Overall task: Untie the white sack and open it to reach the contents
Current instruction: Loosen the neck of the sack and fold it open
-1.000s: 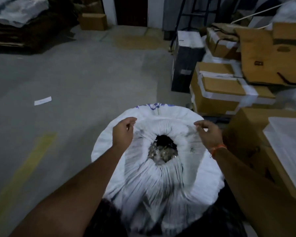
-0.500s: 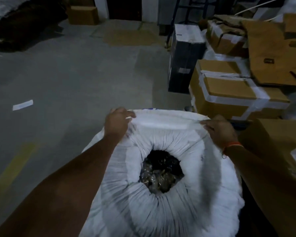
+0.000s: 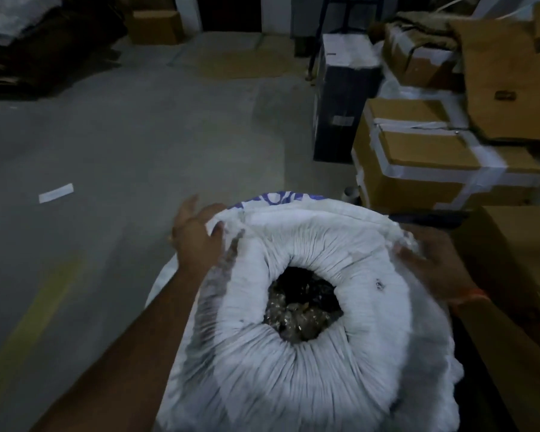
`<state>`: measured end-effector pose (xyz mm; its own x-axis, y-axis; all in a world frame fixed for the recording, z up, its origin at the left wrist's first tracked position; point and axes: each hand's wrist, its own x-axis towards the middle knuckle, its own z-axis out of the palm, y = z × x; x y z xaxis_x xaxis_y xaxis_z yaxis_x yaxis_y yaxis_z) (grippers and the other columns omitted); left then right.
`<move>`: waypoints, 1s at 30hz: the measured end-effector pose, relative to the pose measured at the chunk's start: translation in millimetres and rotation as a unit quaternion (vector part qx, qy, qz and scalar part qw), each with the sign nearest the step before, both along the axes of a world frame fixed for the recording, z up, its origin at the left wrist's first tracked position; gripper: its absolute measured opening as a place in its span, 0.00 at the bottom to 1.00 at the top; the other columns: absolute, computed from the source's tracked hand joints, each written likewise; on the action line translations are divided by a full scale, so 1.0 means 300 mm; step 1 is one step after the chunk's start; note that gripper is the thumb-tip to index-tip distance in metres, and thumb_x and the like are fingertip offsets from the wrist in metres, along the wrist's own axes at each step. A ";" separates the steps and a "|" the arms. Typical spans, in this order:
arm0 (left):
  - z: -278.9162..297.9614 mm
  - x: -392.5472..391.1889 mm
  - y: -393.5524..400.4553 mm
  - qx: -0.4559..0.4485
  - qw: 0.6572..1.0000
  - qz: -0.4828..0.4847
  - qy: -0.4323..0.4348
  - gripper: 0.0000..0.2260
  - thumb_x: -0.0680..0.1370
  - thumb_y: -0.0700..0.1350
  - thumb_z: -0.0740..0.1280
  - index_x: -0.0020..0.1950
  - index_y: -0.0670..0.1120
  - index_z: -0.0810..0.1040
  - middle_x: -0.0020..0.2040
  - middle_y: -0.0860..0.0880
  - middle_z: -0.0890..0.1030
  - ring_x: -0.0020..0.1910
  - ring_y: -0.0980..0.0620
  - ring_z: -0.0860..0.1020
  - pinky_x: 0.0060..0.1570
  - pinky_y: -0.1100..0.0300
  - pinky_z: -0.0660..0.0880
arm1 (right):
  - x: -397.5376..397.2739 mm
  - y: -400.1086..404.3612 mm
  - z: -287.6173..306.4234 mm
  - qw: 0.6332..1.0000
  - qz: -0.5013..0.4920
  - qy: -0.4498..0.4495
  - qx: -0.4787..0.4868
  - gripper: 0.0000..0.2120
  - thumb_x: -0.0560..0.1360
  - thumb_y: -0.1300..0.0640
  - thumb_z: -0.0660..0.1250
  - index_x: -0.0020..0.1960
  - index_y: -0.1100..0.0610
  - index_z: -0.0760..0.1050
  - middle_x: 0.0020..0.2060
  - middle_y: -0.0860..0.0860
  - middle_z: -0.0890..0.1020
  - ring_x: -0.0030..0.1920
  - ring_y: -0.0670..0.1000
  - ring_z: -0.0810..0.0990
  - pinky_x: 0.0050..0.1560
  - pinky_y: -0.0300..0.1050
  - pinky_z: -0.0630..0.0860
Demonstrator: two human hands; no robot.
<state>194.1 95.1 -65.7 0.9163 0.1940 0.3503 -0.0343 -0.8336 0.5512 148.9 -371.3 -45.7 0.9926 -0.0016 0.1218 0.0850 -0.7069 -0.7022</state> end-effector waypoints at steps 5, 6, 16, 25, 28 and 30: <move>0.006 -0.391 0.092 -0.268 0.957 0.056 0.093 0.10 0.75 0.48 0.76 0.56 0.50 0.86 0.59 0.49 0.84 0.61 0.41 0.82 0.68 0.49 0.76 | -0.362 0.019 0.024 0.979 -0.066 0.062 0.185 0.24 0.70 0.40 0.77 0.61 0.50 0.79 0.57 0.50 0.81 0.56 0.50 0.81 0.55 0.54 0.80; 0.009 -0.461 0.086 -0.334 0.931 0.067 0.128 0.09 0.77 0.47 0.76 0.57 0.49 0.86 0.59 0.48 0.84 0.57 0.42 0.82 0.61 0.51 0.78 | -0.417 0.020 0.014 0.971 -0.083 0.081 0.211 0.28 0.66 0.34 0.77 0.59 0.48 0.80 0.56 0.51 0.81 0.55 0.52 0.81 0.55 0.55 0.80; 0.019 -0.681 0.019 -0.289 0.926 0.016 0.242 0.10 0.80 0.47 0.73 0.61 0.52 0.85 0.52 0.44 0.87 0.48 0.46 0.85 0.45 0.64 0.79 | -0.507 0.088 0.018 0.994 -0.029 0.101 0.038 0.19 0.74 0.64 0.75 0.64 0.53 0.82 0.60 0.46 0.82 0.64 0.48 0.79 0.62 0.31 0.68; -0.122 -0.641 0.218 0.141 0.960 0.064 0.232 0.11 0.70 0.27 0.70 0.48 0.36 0.88 0.47 0.31 0.84 0.42 0.30 0.85 0.45 0.41 0.84 | -0.454 -0.125 0.001 0.952 -0.146 0.192 -0.190 0.25 0.78 0.66 0.66 0.74 0.55 0.73 0.69 0.62 0.77 0.66 0.62 0.77 0.69 0.47 0.70; -0.141 -0.636 0.232 0.170 0.953 0.065 0.242 0.12 0.75 0.33 0.70 0.56 0.39 0.87 0.58 0.33 0.82 0.52 0.31 0.84 0.54 0.42 0.82 | -0.447 -0.132 -0.017 0.943 -0.135 0.215 -0.217 0.26 0.80 0.61 0.65 0.77 0.50 0.68 0.72 0.58 0.74 0.70 0.57 0.74 0.71 0.43 0.66; -0.117 -0.630 0.206 0.131 0.955 0.048 0.262 0.13 0.78 0.36 0.69 0.61 0.41 0.85 0.66 0.35 0.78 0.61 0.33 0.81 0.60 0.45 0.78 | -0.446 -0.105 -0.022 0.946 -0.116 0.226 -0.203 0.27 0.80 0.58 0.67 0.77 0.50 0.67 0.71 0.59 0.75 0.69 0.57 0.75 0.70 0.43 0.68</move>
<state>5.1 156.9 -100.8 0.9615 0.2546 -0.1037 0.2728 -0.9308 0.2434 15.2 -402.7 -52.4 0.9222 -0.2703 -0.2766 -0.3494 -0.8890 -0.2960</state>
